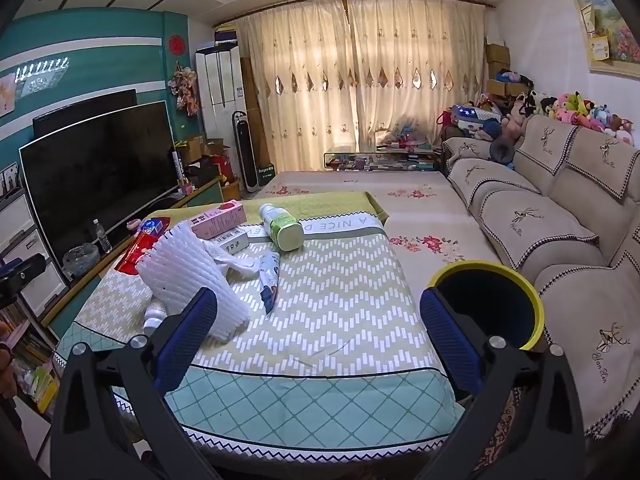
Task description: Collect trash
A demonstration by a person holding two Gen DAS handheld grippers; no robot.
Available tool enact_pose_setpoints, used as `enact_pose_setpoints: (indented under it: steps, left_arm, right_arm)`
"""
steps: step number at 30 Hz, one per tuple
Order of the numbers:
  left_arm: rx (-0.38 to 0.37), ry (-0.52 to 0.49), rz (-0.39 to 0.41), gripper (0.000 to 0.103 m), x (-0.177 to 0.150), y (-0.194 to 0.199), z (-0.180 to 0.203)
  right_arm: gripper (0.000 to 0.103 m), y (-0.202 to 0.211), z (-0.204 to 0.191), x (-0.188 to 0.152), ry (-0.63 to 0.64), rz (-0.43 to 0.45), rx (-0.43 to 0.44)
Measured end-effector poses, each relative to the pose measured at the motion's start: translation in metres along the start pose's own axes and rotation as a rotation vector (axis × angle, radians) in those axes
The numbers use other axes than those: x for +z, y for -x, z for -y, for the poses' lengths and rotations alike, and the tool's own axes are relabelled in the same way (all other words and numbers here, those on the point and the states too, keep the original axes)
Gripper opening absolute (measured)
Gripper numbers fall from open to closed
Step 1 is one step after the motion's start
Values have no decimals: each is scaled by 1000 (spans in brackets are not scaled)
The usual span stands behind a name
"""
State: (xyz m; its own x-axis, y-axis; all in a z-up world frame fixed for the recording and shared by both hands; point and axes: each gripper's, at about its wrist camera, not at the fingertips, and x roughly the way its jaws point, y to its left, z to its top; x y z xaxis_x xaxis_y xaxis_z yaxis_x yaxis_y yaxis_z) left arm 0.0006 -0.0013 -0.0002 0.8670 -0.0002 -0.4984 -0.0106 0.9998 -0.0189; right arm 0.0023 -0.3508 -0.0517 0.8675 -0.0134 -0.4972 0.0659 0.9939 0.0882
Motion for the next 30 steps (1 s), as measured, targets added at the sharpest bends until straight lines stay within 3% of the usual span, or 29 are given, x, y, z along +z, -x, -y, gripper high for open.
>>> enact_pose_setpoints:
  steps: [30]
  left_arm:
    - [-22, 12, -18, 99, -7, -5, 1]
  right_arm:
    - [97, -1, 0, -3, -7, 2, 12]
